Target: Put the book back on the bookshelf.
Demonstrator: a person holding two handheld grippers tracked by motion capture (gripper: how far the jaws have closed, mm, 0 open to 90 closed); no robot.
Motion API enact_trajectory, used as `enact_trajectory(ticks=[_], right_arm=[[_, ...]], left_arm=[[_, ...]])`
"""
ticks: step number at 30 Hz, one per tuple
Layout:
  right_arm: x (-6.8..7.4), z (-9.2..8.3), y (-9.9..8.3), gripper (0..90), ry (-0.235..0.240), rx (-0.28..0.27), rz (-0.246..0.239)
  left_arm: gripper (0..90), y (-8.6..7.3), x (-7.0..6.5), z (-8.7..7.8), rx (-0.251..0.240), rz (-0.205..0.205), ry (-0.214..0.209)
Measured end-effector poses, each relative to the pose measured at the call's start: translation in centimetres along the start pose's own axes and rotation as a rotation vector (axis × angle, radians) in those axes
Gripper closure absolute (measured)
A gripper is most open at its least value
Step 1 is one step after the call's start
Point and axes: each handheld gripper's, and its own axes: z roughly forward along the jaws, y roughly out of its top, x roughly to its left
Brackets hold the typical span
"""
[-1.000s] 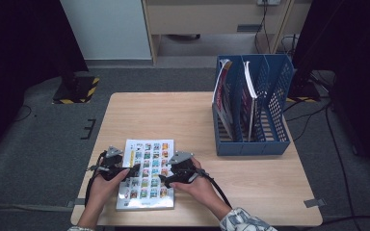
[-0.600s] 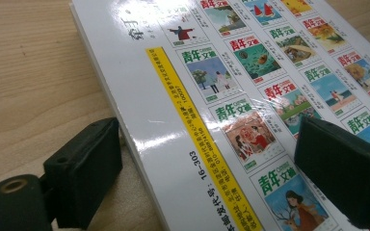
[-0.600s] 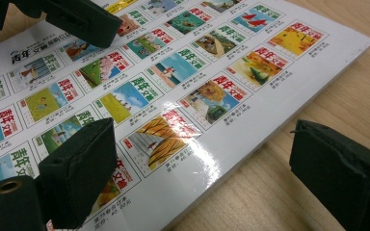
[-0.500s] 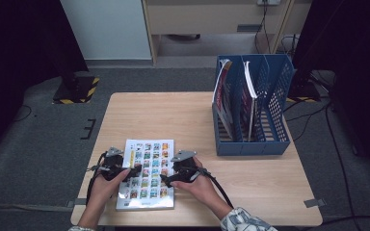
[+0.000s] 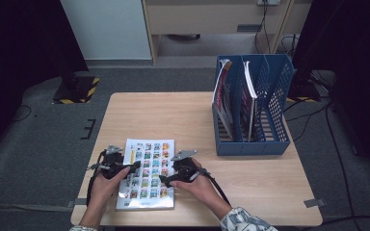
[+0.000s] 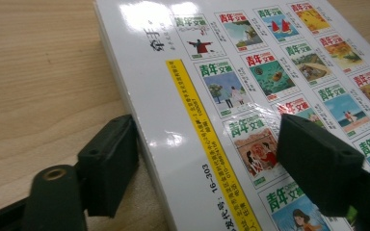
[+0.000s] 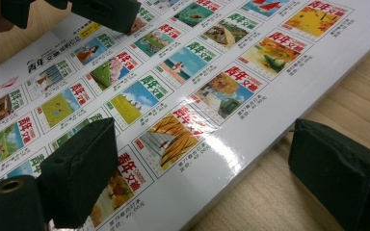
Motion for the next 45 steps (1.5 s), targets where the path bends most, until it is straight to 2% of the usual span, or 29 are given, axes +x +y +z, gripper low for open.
enact_trajectory(ticks=[3, 5, 7, 9, 10, 12, 13, 14, 15, 17, 19, 20, 21, 23, 25, 28, 33, 36, 42, 45], right_arm=[[0.0, -0.1, 0.0, 10.5, 0.000, 0.003, -0.004], [0.0, -0.1, 0.0, 10.5, 0.000, 0.003, -0.003], [0.0, -0.1, 0.0, 10.5, 0.000, 0.003, -0.002], [0.0, -0.1, 0.0, 10.5, 0.001, 0.003, -0.003], [0.0, -0.1, 0.0, 10.5, 0.002, 0.003, -0.002], [-0.1, -0.1, 0.0, 10.4, 0.003, 0.004, -0.003], [-0.1, -0.1, 0.0, 10.4, 0.004, 0.004, -0.004], [-0.1, -0.1, 0.0, 10.4, 0.005, 0.004, -0.003], [-0.1, -0.1, 0.0, 10.4, 0.006, 0.006, -0.003], [-0.1, -0.1, 0.0, 10.4, 0.007, 0.006, -0.001], [-0.1, -0.1, 0.0, 10.4, 0.008, 0.003, -0.003], [-0.1, -0.1, 0.0, 10.4, 0.010, 0.005, -0.006], [-0.1, -0.1, 0.0, 10.4, 0.008, 0.004, -0.005], [-0.1, -0.1, -0.1, 10.4, 0.008, 0.004, -0.005], [-0.1, -0.1, -0.1, 10.4, 0.009, 0.005, -0.008], [-0.1, -0.1, -0.1, 10.4, 0.008, 0.005, -0.008], [-0.1, -0.2, -0.1, 10.6, 0.009, 0.007, -0.011], [-0.2, -0.3, -0.1, 10.7, 0.017, 0.008, -0.013], [-0.3, -0.4, -0.2, 10.0, 0.028, 0.015, -0.025], [-0.3, -0.5, -0.3, 8.8, 0.035, 0.007, -0.008]], left_arm=[[28.4, 0.3, 0.0, -0.7, -0.032, -0.020, -0.017], [31.7, 0.4, 0.2, -1.4, -0.081, -0.058, -0.061], [36.9, 0.4, 0.3, -2.0, -0.123, -0.075, -0.113], [40.8, 0.5, 0.1, -2.3, -0.111, -0.056, -0.138], [41.8, 0.4, 0.0, -2.1, -0.088, -0.049, -0.163], [43.5, 0.1, -0.5, -1.5, -0.018, -0.008, -0.206], [44.6, 0.0, -0.6, -1.4, -0.011, -0.003, -0.210], [43.6, 0.0, -0.8, -1.2, -0.003, 0.009, -0.203], [41.8, 0.2, -1.0, -1.1, -0.008, 0.004, -0.186], [44.0, 0.6, -1.0, -1.0, -0.025, -0.012, -0.186], [48.2, 0.8, -1.1, -0.7, -0.022, -0.014, -0.172], [50.3, 0.9, -1.3, -0.4, -0.003, 0.016, -0.153], [51.1, 0.9, -1.5, -0.3, 0.004, 0.028, -0.142], [56.3, 0.9, -1.7, -0.3, -0.010, 0.045, -0.123], [64.1, 0.9, -1.7, -0.5, -0.031, 0.038, -0.127], [69.8, 0.7, -1.9, -0.6, -0.049, 0.042, -0.114], [77.9, 0.7, -2.7, -1.1, -0.084, 0.104, -0.091], [80.1, 0.7, -3.0, -1.6, -0.110, 0.136, -0.093], [81.2, 0.9, -3.8, -2.6, -0.163, 0.190, -0.097], [81.3, 1.0, -4.1, -3.1, -0.189, 0.214, -0.101]])
